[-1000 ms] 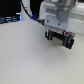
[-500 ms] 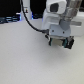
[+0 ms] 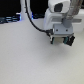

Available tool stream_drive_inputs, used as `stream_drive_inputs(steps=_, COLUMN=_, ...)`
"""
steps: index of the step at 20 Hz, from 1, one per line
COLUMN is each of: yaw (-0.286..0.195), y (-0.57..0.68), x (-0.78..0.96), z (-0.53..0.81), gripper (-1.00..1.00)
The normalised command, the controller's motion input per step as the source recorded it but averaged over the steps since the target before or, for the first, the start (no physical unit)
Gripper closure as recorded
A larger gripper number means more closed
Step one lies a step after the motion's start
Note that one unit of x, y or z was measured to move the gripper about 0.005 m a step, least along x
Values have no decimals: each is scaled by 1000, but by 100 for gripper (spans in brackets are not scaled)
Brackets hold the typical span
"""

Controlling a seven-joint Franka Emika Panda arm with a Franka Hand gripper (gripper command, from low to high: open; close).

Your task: Open the kcup holder, insert the kcup into the holder, and close the kcup holder

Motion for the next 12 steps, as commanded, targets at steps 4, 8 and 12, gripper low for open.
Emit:
stream_drive_inputs(steps=4, yaw=95, y=512, x=-546, z=67, gripper=-100)
stream_drive_inputs(steps=8, yaw=83, y=554, x=-503, z=102, gripper=-100)
stream_drive_inputs(steps=12, yaw=79, y=587, x=-558, z=34, gripper=-100)
